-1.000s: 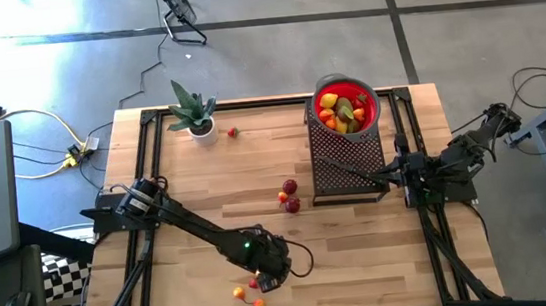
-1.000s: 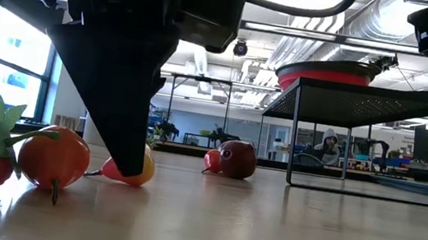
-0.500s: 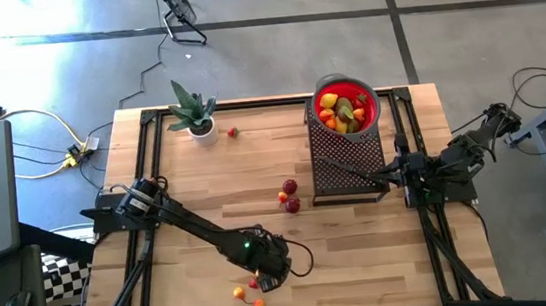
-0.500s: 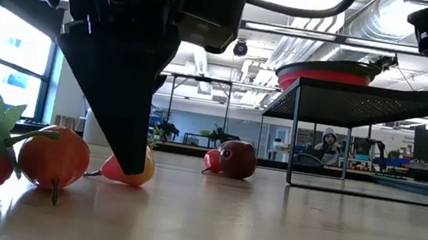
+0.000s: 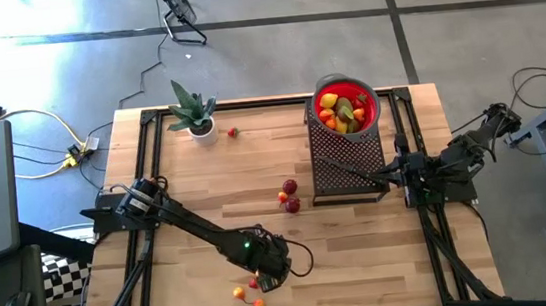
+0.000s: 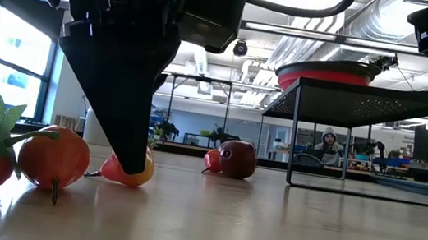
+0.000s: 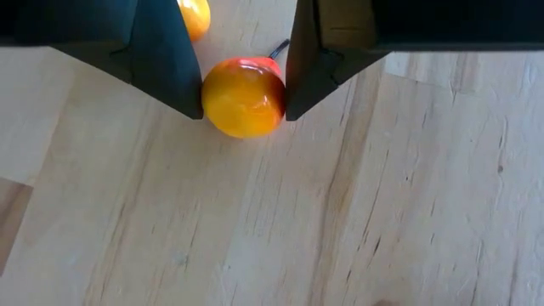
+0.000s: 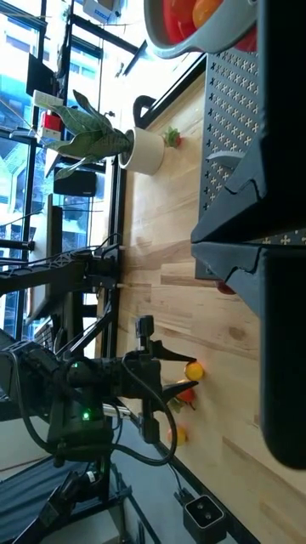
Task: Pick & Place Fruit
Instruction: Put the pear into the strainer bowl on the shelf
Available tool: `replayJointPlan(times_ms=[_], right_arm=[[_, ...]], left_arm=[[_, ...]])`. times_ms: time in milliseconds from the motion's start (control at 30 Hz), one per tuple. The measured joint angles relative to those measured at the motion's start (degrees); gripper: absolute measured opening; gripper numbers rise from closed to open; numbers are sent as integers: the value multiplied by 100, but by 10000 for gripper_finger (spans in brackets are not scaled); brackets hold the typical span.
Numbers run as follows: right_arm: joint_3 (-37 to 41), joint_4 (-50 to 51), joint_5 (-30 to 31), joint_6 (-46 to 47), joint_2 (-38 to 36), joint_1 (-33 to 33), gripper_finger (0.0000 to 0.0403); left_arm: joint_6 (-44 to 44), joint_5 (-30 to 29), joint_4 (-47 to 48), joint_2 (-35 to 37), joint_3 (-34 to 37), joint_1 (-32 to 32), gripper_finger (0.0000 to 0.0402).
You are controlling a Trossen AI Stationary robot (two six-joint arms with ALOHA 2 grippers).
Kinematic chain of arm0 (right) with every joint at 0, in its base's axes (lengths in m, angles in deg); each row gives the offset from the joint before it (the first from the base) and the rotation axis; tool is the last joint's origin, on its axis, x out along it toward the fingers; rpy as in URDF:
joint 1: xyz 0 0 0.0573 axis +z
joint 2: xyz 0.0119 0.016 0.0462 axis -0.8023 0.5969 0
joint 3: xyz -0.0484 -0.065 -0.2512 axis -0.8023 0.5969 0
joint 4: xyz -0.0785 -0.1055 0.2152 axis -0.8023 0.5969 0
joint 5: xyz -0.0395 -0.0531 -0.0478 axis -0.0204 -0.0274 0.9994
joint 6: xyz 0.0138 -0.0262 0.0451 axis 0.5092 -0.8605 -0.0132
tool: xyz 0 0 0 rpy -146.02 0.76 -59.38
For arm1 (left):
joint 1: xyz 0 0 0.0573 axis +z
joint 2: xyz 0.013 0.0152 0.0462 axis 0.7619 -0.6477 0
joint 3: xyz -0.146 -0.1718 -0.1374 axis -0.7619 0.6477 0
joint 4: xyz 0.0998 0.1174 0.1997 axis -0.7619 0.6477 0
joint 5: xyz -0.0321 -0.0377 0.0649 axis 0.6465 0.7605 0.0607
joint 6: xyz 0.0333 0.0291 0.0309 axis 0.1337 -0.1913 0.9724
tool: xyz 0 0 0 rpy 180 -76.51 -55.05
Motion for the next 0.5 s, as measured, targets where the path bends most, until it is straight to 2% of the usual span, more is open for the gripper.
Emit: replayJointPlan(times_ms=[500], right_arm=[[-2, 0, -2, 17, 0, 2, 2]], left_arm=[[173, 2, 4, 0, 0, 0, 154]])
